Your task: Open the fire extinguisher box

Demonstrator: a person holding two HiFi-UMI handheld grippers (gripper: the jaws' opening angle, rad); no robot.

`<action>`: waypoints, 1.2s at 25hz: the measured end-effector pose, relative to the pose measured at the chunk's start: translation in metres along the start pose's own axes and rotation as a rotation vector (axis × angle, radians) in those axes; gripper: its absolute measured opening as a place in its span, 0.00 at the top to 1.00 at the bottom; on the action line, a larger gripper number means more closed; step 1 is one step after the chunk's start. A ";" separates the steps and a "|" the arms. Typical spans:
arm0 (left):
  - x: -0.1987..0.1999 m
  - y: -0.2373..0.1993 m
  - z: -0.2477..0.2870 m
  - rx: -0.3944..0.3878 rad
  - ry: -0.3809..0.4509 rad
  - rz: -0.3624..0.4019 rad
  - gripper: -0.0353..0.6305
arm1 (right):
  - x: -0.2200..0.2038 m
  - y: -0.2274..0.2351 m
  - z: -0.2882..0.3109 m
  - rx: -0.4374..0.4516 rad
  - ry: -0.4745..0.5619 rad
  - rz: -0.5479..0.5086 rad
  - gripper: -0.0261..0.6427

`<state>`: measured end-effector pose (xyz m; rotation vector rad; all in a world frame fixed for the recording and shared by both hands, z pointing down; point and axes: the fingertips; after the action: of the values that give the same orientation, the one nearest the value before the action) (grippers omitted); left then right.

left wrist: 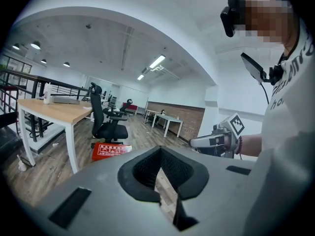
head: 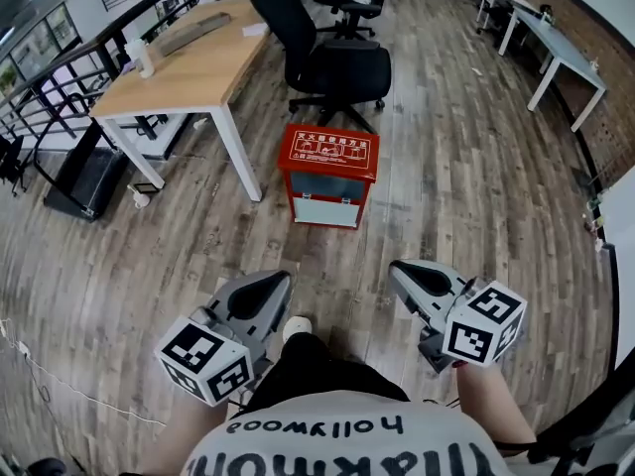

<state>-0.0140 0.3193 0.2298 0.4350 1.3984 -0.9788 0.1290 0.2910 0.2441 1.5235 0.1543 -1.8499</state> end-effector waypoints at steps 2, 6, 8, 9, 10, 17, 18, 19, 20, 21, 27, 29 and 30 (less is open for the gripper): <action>0.000 -0.005 0.004 -0.007 -0.005 -0.004 0.94 | 0.001 0.003 0.004 -0.004 -0.002 0.003 0.95; 0.008 -0.016 0.015 -0.031 -0.007 -0.004 0.94 | 0.010 0.008 0.013 -0.018 0.005 0.008 0.95; 0.013 -0.023 0.021 -0.039 -0.010 -0.001 0.94 | 0.014 0.012 0.019 -0.026 0.006 0.012 0.95; 0.014 -0.027 0.024 -0.043 -0.015 0.000 0.94 | 0.016 0.014 0.022 -0.030 0.007 0.015 0.95; 0.015 -0.032 0.028 -0.048 -0.022 0.000 0.94 | 0.018 0.017 0.027 -0.034 0.008 0.019 0.95; 0.022 -0.070 0.047 -0.083 -0.058 0.007 0.94 | 0.022 0.034 0.060 -0.069 -0.001 0.051 0.95; 0.023 -0.075 0.050 -0.087 -0.063 0.008 0.94 | 0.022 0.036 0.065 -0.071 -0.001 0.055 0.95; 0.023 -0.081 0.053 -0.090 -0.069 0.009 0.94 | 0.023 0.038 0.071 -0.072 -0.003 0.059 0.95; 0.023 -0.086 0.055 -0.093 -0.077 0.009 0.94 | 0.022 0.040 0.076 -0.075 -0.005 0.063 0.95; 0.022 -0.091 0.057 -0.098 -0.086 0.010 0.94 | 0.022 0.042 0.080 -0.079 -0.007 0.068 0.95; 0.024 -0.121 0.070 -0.125 -0.108 0.003 0.94 | 0.028 0.054 0.106 -0.109 -0.012 0.082 0.95; 0.028 -0.129 0.075 -0.139 -0.107 0.001 0.94 | 0.031 0.056 0.114 -0.118 -0.015 0.082 0.95; 0.029 -0.133 0.077 -0.148 -0.107 0.003 0.94 | 0.033 0.057 0.118 -0.123 -0.013 0.083 0.95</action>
<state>-0.0734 0.1768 0.2531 0.2705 1.3618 -0.8774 0.0659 0.1743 0.2685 1.4123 0.1925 -1.7528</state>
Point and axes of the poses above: the fingertips, and each gripper's own axes: z forward along the fingers, y to its right, x out of its top, and after that the axes turned 3 degrees about y, right-handed
